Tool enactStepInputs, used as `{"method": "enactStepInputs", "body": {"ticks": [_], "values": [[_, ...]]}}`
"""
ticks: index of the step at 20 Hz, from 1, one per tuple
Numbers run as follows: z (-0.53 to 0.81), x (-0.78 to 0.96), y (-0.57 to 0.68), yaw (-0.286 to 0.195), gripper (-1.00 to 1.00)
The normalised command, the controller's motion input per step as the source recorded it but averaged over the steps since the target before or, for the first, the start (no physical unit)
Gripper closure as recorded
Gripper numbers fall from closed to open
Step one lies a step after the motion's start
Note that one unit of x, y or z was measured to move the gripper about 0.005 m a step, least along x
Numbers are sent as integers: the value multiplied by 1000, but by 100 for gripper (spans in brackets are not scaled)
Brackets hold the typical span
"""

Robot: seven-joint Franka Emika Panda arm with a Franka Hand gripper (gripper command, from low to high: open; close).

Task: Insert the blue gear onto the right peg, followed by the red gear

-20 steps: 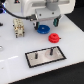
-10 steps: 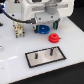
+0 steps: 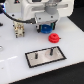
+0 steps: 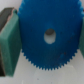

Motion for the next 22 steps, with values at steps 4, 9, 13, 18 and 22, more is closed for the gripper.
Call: {"method": "enactStepInputs", "body": {"ticks": [4, 9, 13, 18, 22], "values": [[235, 66, 1, 0, 100], [561, 468, -58, 0, 100], [535, 667, -154, 0, 100], [521, 726, -143, 0, 100], [497, 783, -143, 0, 100]]}}
